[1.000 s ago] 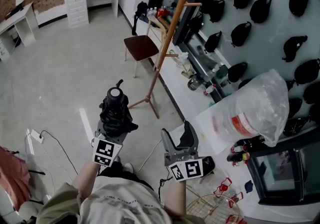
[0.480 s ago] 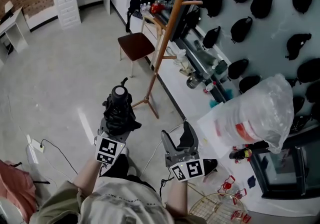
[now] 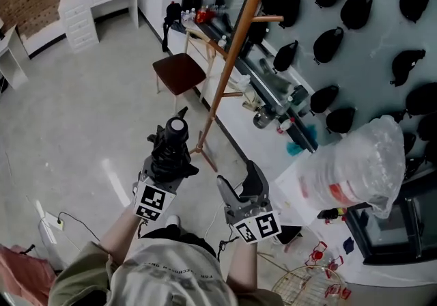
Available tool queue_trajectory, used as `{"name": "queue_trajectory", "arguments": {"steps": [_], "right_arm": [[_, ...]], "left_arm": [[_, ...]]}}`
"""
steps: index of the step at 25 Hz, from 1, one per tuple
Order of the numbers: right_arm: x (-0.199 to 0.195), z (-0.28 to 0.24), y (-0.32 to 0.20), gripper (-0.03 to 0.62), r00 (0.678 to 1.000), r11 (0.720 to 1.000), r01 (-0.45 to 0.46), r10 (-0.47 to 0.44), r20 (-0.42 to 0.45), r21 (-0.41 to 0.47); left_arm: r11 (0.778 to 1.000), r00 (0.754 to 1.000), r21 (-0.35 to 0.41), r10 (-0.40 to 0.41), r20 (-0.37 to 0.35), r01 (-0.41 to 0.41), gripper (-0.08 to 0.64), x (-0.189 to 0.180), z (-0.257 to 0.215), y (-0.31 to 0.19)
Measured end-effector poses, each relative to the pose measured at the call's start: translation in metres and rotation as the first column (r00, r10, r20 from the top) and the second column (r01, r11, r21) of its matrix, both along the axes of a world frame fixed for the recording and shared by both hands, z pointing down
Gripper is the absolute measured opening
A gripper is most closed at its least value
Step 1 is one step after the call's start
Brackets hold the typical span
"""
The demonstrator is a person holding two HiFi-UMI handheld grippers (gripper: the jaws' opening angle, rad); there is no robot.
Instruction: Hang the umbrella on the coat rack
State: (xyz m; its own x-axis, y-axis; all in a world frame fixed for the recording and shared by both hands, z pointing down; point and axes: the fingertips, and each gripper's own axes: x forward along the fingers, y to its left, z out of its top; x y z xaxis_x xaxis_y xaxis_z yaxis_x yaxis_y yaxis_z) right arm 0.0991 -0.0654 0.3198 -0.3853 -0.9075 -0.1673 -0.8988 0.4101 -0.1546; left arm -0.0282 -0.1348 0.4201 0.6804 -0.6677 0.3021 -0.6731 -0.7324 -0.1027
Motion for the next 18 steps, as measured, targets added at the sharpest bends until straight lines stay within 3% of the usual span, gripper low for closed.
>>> {"name": "queue_trajectory", "arguments": {"steps": [9, 12, 13, 14, 18], "right_arm": [[-0.029, -0.002, -0.043, 0.374, 0.982, 0.982, 0.188, -0.188, 0.007, 0.004], [-0.040, 0.005, -0.055, 0.377, 0.965, 0.965, 0.262, -0.262, -0.012, -0.018], [-0.044, 0.008, -0.059, 0.434, 0.957, 0.957, 0.289, -0.289, -0.021, -0.029], [-0.048, 0.011, -0.063, 0.451, 0.949, 0.949, 0.313, -0.314, -0.032, -0.041], [-0.062, 0.023, -0.076, 0.452, 0.919, 0.920, 0.385, -0.390, -0.066, -0.070]], "left_arm": [[0.995, 0.995, 0.004, 0.103, -0.006, -0.103, 0.288, 0.024, 0.025, -0.027], [0.991, 0.991, -0.006, 0.131, 0.005, -0.131, 0.288, 0.035, 0.038, -0.030], [0.991, 0.991, -0.006, 0.137, 0.007, -0.137, 0.288, 0.038, 0.041, -0.031], [0.990, 0.990, -0.005, 0.142, 0.009, -0.142, 0.288, 0.041, 0.045, -0.032], [0.988, 0.987, -0.002, 0.157, 0.016, -0.157, 0.288, 0.054, 0.060, -0.036]]}}
